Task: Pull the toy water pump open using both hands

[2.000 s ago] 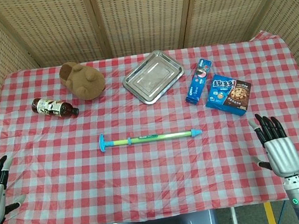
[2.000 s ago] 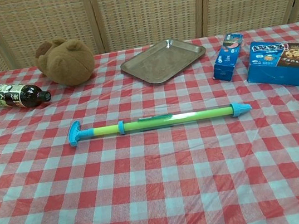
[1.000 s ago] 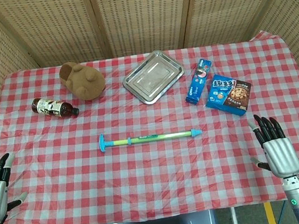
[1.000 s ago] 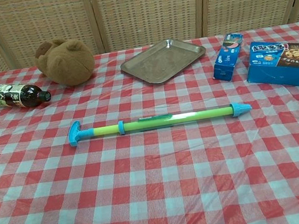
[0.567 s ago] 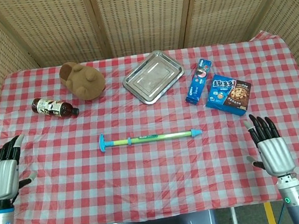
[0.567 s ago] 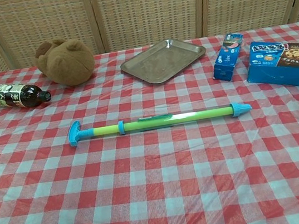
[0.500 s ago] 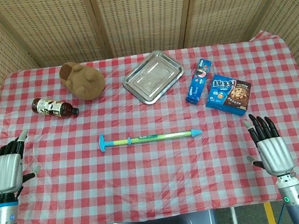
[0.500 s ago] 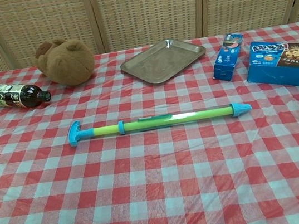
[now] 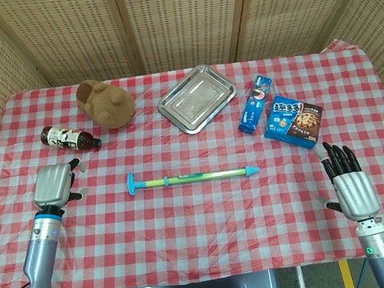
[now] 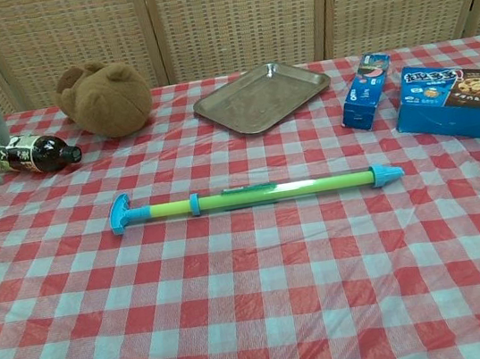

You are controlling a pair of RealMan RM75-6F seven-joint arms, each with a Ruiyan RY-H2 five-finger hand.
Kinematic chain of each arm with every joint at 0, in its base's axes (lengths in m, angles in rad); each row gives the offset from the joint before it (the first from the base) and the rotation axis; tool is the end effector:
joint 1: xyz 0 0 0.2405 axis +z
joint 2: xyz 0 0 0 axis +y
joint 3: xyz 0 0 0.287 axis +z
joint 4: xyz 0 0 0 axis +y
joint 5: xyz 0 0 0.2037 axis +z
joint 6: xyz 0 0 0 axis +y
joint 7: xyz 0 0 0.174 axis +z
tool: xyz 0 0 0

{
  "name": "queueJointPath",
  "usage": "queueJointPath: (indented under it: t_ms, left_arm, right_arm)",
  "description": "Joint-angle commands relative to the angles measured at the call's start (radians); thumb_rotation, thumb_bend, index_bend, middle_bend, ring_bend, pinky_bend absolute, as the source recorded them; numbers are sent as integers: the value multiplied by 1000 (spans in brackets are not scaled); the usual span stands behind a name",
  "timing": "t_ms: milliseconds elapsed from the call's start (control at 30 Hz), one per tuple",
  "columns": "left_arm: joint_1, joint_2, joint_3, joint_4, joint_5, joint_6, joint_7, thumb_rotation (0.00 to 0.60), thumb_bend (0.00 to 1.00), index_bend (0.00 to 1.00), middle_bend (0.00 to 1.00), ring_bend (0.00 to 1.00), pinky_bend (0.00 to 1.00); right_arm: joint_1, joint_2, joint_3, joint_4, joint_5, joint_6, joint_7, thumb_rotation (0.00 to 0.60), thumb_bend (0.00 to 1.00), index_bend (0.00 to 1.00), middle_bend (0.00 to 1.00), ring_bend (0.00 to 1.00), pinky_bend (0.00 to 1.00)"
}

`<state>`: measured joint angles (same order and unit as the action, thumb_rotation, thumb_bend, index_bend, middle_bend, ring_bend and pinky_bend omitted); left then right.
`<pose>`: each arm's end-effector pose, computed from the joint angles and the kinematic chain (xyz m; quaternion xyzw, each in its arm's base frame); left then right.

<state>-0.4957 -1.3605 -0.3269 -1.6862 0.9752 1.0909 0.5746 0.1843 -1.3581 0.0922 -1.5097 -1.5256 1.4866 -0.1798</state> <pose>-0.2338 0.3706 0.0811 -0.6465 -0.3994 -0.3324 0.5585 -0.3025 -0.2522 0.1095 0.6166 -0.3306 0.4208 0.5775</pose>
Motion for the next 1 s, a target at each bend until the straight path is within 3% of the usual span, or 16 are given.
queueJointPath:
  t_ms: [33, 200, 367, 1000]
  left_arm:
    - [-89, -46, -26, 6, -140, -42, 111, 600, 177, 456, 907, 834, 747]
    - [-183, -105, -30, 33, -316, -52, 208, 600, 177, 437, 907, 834, 747]
    - [-257, -157, -18, 63, -416, -53, 261, 600, 177, 427, 907, 834, 747]
    - [-448, -343, 8, 233, -630, -27, 371, 600, 234, 441, 907, 834, 747]
  right_arm:
    - [-2, 6, 1, -3, 1, 0, 11, 600, 118, 0, 0, 0, 0]
    - [-3, 14, -2, -11, -5, 1, 22, 600, 118, 1, 0, 0, 0]
    - [-3, 15, -8, -12, -19, 4, 36, 600, 118, 6, 0, 0, 0]
    - [1, 24, -3, -6, -11, -9, 97, 600, 121, 7, 0, 0, 0]
